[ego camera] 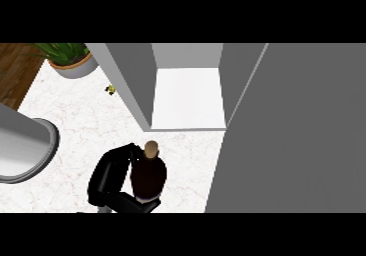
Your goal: Pick up the wine, place it into the cabinet and close the cabinet
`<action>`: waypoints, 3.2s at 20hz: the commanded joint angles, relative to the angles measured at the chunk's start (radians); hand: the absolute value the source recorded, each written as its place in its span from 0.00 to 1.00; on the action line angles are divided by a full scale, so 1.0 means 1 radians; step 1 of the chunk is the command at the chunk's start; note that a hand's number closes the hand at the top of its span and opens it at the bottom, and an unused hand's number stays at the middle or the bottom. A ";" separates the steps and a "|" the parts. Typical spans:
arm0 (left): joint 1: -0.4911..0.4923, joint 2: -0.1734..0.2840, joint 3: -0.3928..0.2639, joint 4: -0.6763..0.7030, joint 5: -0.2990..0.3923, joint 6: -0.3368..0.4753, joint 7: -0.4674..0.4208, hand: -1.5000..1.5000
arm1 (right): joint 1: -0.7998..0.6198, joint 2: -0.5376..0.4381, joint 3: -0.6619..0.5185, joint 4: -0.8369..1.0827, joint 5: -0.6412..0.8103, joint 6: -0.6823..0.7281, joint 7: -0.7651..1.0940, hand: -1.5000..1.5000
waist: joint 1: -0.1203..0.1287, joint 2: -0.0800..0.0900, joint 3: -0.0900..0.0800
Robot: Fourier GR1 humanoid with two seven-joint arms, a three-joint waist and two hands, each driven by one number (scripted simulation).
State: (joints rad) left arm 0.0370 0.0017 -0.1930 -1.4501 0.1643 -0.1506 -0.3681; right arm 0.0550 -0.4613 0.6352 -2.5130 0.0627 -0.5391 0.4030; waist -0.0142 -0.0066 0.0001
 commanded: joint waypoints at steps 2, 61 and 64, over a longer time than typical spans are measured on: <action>-0.052 -0.002 -0.080 -0.014 -0.027 0.175 0.010 1.00 | 0.089 -0.064 -0.046 -0.250 -0.009 0.012 0.063 0.00 | -0.008 0.002 0.000; -1.055 -0.002 0.004 1.191 0.293 0.494 -0.115 1.00 | 0.263 -0.051 -0.034 -0.135 -0.135 0.135 -0.247 0.00 | -0.085 0.029 -0.001; -1.091 -0.002 0.031 1.234 0.292 0.487 -0.116 1.00 | 0.277 -0.067 -0.035 -0.168 -0.124 0.142 -0.237 0.00 | -0.093 0.032 -0.002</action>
State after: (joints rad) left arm -1.0332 0.0017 -0.1869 -0.2660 0.4471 0.3437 -0.4670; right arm 0.2744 -0.4995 0.5909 -2.5021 -0.0092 -0.4080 0.1050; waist -0.1019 0.0236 -0.0011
